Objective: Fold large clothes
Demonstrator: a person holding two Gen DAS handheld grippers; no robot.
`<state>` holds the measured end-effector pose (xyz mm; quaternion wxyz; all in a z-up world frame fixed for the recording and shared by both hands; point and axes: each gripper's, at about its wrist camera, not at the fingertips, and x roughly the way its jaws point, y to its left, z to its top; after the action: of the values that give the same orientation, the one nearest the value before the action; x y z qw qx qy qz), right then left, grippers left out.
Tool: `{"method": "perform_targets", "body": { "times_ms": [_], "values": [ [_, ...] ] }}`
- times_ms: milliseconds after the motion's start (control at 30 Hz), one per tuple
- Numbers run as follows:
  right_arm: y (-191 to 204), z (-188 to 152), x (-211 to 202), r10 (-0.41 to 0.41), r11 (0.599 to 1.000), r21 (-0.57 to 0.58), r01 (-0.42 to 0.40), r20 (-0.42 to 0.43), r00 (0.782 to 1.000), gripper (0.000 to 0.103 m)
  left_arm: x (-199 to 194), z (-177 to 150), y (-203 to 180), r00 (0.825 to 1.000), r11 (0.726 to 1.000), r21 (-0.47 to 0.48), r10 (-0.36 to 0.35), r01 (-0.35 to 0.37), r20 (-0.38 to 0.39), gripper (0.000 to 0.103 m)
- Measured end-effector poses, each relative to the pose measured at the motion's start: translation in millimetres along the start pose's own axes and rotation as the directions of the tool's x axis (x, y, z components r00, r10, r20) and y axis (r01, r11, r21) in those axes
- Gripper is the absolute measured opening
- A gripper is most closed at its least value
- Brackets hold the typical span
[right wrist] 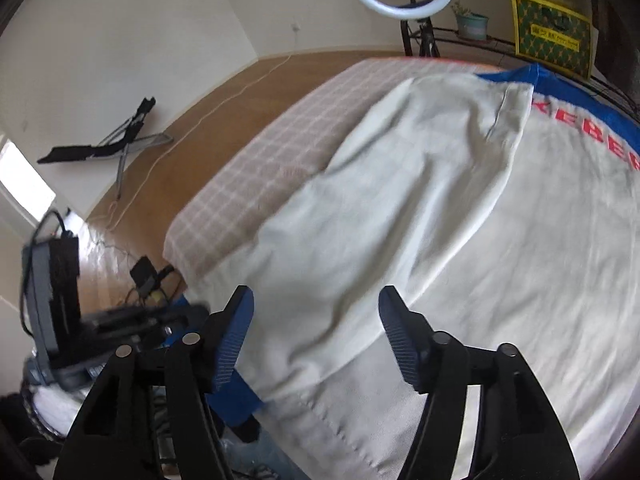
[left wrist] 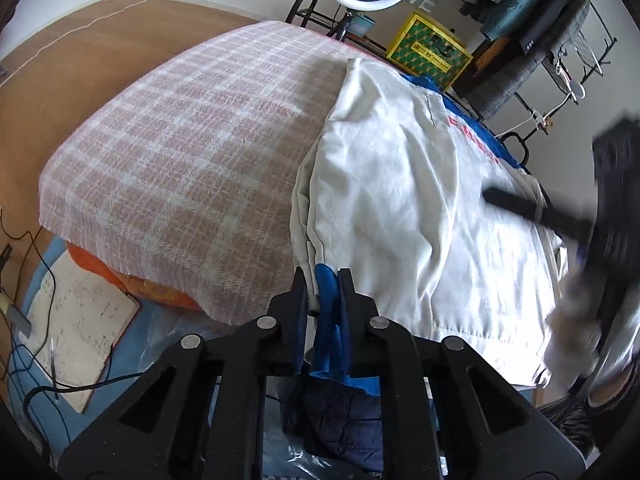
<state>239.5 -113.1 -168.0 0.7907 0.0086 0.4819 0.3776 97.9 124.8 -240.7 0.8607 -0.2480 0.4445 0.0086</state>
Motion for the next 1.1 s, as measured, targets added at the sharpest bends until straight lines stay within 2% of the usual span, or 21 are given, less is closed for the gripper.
{"method": "perform_targets", "body": {
  "times_ms": [67,167,267,333,433,533,633,800,967,1033,1100],
  "values": [
    [2,26,2,-0.007,1.000,-0.004,0.007,-0.004,1.000,0.066,-1,1,0,1.000,1.000,-0.008,-0.011,0.011,0.005,0.011],
    [4,67,16,-0.077,0.997,-0.009,0.077,-0.010,0.997,0.066,-6,1,-2,0.999,0.999,-0.009,-0.032,0.032,0.024,0.011],
    [7,103,49,-0.069,0.997,0.032,0.072,-0.080,0.994,0.066,-13,0,-10,0.998,0.999,0.029,-0.042,0.041,0.049,0.011],
    [12,121,74,-0.120,0.992,0.029,0.124,-0.121,0.985,0.066,-15,0,-12,0.997,0.998,0.036,-0.052,0.050,0.055,0.011],
    [15,139,116,-0.200,0.979,0.009,0.206,-0.198,0.960,0.066,-17,1,-15,0.996,0.998,0.035,-0.063,0.061,0.060,0.010],
    [14,149,154,-0.276,0.959,-0.013,0.283,-0.277,0.921,0.066,-20,3,-19,0.994,0.996,0.047,-0.081,0.078,0.071,0.010],
    [15,154,175,-0.340,0.938,-0.043,0.344,-0.305,0.889,0.066,-23,3,-23,0.993,0.994,0.070,-0.086,0.080,0.080,0.010],
    [18,154,202,-0.406,0.913,-0.121,0.389,-0.356,0.842,0.066,-23,3,-28,0.993,0.993,0.085,-0.085,0.077,0.082,0.010],
    [14,150,209,-0.413,0.910,-0.139,0.392,-0.399,0.818,0.064,-26,2,-30,0.991,0.992,0.080,-0.101,0.094,0.084,0.009],
    [12,146,212,-0.401,0.915,-0.144,0.376,-0.411,0.819,0.064,-27,1,-33,0.991,0.991,0.088,-0.104,0.097,0.084,0.009],
    [7,140,214,-0.403,0.914,-0.145,0.378,-0.418,0.814,0.057,-26,0,-35,0.991,0.991,0.095,-0.104,0.096,0.080,0.009]
  ]
}}
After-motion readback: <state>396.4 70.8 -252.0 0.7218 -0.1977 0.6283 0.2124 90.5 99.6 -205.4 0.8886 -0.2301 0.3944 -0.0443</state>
